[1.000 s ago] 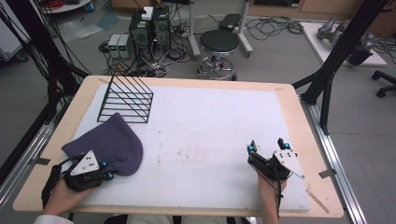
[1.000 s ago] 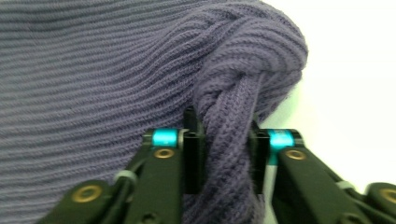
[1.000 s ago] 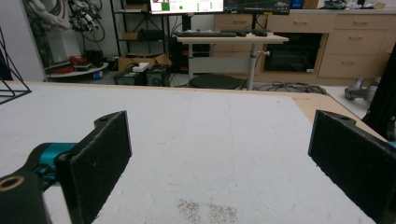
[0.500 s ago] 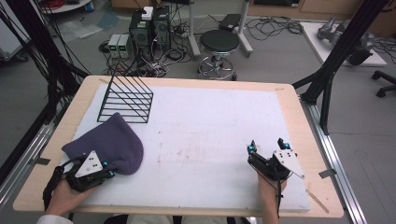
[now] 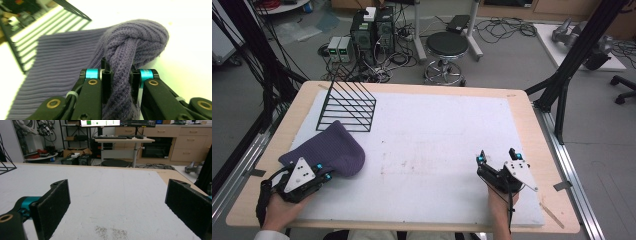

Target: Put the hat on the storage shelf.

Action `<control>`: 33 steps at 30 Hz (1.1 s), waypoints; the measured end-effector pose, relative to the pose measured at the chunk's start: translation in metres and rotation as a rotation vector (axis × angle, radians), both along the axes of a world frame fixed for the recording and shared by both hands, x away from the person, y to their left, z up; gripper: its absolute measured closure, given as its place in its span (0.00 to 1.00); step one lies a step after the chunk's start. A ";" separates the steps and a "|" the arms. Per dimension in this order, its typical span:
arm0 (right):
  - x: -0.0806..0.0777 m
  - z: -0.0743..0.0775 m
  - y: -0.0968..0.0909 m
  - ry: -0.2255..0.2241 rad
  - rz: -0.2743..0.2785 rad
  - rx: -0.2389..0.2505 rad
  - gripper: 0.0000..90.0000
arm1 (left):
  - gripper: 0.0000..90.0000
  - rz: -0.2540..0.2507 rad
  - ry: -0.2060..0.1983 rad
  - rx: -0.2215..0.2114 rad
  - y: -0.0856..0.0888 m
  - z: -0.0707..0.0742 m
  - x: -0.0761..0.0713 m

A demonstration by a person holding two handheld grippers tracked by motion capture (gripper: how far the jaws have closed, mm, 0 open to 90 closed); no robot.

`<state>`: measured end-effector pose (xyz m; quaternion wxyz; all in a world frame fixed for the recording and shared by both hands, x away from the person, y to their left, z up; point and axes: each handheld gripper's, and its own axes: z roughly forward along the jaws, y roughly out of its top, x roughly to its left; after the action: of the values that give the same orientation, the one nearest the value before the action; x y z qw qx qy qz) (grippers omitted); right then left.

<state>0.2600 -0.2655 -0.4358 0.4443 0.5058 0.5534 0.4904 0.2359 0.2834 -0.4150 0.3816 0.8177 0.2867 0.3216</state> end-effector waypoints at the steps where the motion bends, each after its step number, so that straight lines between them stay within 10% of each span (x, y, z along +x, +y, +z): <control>1: 0.000 0.000 0.001 0.005 0.001 0.007 0.06 | 0.88 0.000 0.000 0.000 0.000 0.000 0.000; 8: -0.002 0.000 0.001 0.001 -0.009 0.001 0.06 | 0.88 0.049 -0.075 -0.017 -0.006 0.013 0.001; 33: -0.003 0.002 0.007 -0.013 0.009 0.001 0.06 | 0.87 -0.016 -0.295 -0.166 -0.028 0.085 0.005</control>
<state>0.2569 -0.2581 -0.4340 0.4455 0.5001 0.5525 0.4961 0.2413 0.2551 -0.3304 0.4882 0.7297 0.2468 0.4102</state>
